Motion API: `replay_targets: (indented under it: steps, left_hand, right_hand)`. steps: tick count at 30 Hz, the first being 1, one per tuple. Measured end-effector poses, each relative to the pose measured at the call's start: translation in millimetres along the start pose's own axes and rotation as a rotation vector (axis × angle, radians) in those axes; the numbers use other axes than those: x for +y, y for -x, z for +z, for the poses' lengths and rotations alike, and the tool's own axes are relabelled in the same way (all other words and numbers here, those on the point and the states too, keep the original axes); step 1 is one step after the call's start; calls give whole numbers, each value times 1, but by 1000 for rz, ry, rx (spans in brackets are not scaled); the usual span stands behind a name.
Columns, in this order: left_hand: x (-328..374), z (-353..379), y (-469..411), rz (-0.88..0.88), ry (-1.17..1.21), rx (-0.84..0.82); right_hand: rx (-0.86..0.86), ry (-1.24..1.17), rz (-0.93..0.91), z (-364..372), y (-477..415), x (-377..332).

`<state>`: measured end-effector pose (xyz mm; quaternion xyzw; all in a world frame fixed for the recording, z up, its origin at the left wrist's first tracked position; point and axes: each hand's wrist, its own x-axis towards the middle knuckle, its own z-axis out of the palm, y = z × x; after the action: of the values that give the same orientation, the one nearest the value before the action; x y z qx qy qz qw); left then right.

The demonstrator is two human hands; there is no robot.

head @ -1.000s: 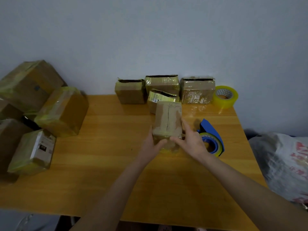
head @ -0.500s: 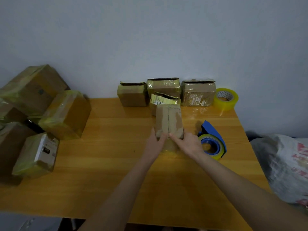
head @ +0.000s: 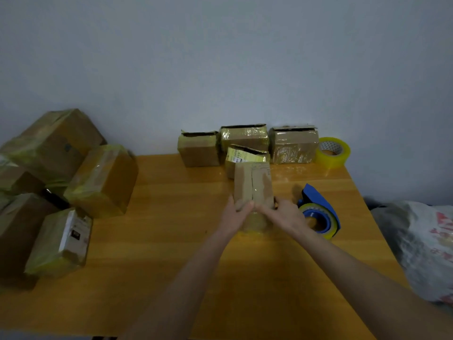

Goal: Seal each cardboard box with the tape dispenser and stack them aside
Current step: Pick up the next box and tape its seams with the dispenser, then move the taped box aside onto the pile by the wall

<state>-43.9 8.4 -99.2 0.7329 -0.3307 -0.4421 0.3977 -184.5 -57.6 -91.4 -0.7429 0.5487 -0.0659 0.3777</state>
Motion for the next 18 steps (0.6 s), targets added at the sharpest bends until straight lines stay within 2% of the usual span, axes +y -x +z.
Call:
replay_targets:
  steps: [2,4,7,12,18]
  left_hand:
    - [0,-5,1,-10,-123,96]
    - [1,-21,5,21,-207,249]
    - [0,-58,19,86,-275,401]
    - [-4,-119,35,57,-494,561]
    - [13,-190,26,156,-453,725]
  right_hand:
    - [42,196,-44,6,1,-11]
    - [82,262,-103,10,-2,-25]
    - [26,171,-209,25,-7,-52]
    - [-69,2,-312,64,-5,-99]
    - [-36,-225,-413,86,-21,-172]
